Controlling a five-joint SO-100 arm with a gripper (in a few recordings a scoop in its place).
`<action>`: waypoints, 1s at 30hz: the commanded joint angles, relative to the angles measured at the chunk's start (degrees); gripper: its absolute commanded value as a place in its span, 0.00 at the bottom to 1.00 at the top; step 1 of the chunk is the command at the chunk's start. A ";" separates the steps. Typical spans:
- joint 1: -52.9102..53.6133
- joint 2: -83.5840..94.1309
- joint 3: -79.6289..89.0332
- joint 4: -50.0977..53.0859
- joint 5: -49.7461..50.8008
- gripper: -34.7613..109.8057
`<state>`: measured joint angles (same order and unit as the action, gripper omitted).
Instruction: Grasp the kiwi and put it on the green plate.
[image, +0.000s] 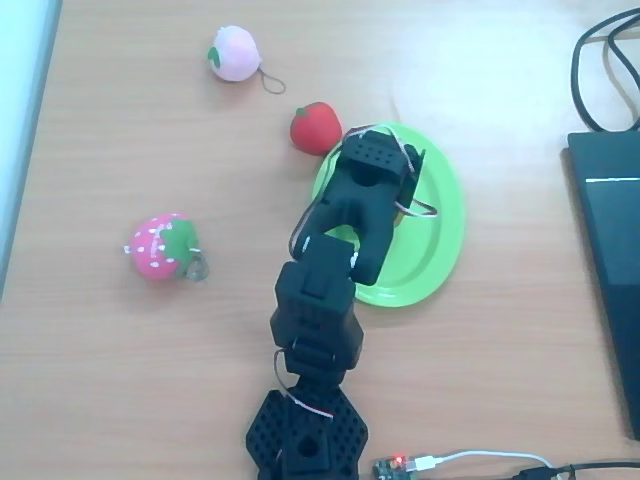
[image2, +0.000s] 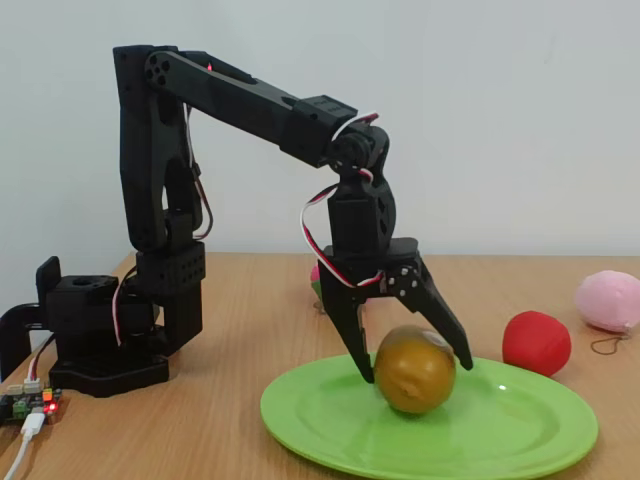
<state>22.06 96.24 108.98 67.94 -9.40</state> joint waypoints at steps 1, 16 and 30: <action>-0.09 3.34 0.26 1.14 0.53 0.54; -1.93 11.87 0.62 1.58 0.09 0.56; -14.06 31.99 6.94 1.41 4.57 0.24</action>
<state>10.20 123.84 113.29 68.64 -5.10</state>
